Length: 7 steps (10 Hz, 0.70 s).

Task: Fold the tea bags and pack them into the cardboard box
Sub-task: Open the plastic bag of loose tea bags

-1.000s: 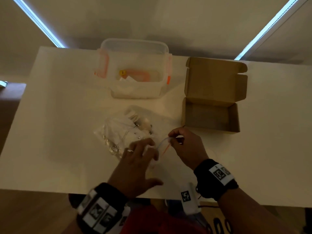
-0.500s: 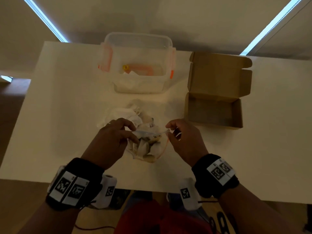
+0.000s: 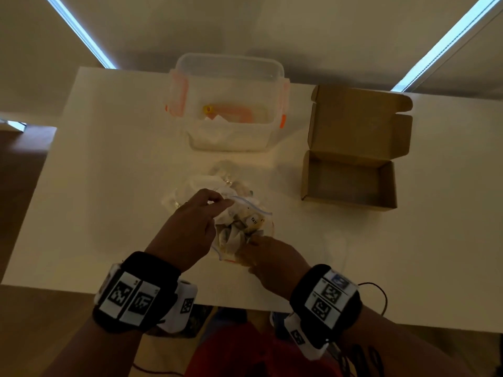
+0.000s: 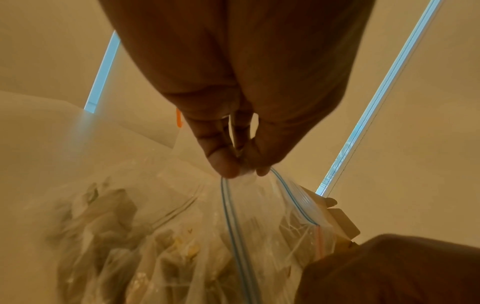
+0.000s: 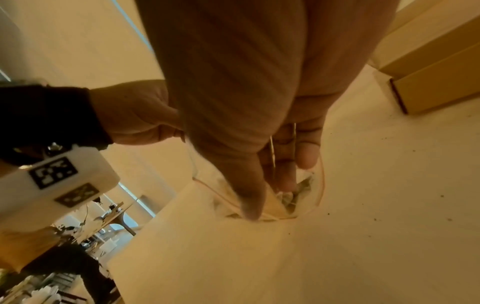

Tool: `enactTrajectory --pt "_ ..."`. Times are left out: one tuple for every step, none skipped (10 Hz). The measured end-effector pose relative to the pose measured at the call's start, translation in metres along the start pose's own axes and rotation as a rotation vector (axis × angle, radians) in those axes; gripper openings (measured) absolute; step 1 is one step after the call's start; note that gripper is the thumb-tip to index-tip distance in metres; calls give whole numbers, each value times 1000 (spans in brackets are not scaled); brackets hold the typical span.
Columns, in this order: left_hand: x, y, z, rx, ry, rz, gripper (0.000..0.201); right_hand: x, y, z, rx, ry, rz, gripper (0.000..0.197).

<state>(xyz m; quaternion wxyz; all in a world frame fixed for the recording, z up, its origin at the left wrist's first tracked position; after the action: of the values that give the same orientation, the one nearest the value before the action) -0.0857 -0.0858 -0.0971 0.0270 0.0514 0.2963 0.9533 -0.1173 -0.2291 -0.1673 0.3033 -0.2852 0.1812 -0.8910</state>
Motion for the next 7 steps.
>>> enactTrajectory --pt "0 1 2 1 7 5 52 -11 0 4 39 34 1 29" --pt "1 2 2 9 -6 18 51 -23 -6 17 53 91 10 30" --pt "2 3 2 17 -7 0 52 -38 -22 16 48 84 96 43" --pt "3 4 1 35 -12 -10 52 -51 -24 3 79 88 126 47" --pt "2 3 3 49 -12 4 50 -60 -26 -2 225 96 128 50" --pt "5 5 4 55 -8 -12 47 -70 -25 -6 255 75 107 44" --pt "6 3 5 72 -7 1 47 -78 -14 -18 159 53 58 35"
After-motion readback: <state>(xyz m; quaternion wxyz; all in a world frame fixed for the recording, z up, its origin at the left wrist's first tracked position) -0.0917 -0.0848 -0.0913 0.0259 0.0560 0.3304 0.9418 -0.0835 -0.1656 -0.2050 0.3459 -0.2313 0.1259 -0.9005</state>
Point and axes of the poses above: each hand's wrist, its own x-axis away from the middle knuckle, its own z-axis out of the back of the hand, y = z × x, the point moved 8 cm from there along -x, towards the middle knuckle, and after that the axes turned 10 degrees about y, right-handed, at the moved point
